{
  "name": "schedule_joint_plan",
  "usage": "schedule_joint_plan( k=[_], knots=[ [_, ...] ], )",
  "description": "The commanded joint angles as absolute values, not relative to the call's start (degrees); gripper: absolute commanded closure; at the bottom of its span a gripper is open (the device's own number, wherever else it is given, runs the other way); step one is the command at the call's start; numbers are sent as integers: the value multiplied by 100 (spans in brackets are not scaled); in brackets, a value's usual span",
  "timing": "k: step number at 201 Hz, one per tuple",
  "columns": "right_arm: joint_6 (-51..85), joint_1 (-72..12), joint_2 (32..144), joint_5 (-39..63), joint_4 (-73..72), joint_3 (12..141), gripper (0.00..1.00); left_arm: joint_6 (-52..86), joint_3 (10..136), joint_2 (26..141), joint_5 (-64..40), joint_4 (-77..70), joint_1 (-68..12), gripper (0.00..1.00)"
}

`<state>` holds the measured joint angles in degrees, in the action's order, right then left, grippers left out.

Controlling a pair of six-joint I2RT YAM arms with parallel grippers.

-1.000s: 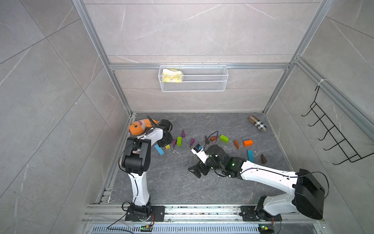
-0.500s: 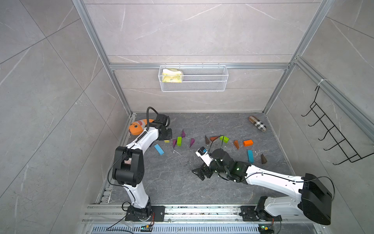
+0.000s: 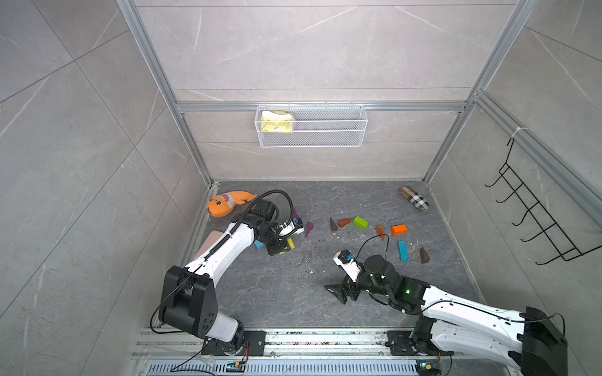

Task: Assemble a small pinwheel with building blocks
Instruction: Place the building block at the center of the board.

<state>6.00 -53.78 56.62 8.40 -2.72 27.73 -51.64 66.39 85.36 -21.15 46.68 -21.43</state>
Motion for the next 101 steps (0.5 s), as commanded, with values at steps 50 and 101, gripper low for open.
schedule_joint_plan(
  k=[50, 101],
  knots=[
    [808, -5422, 5565, 1006, -141, 2526, 0, -6522, 6122, 9086, -1592, 4220, -2796, 77],
    [766, -5423, 5475, 1006, -91, 2500, 0, -6539, 6301, 9572, -1463, 4257, -2920, 76]
  ],
)
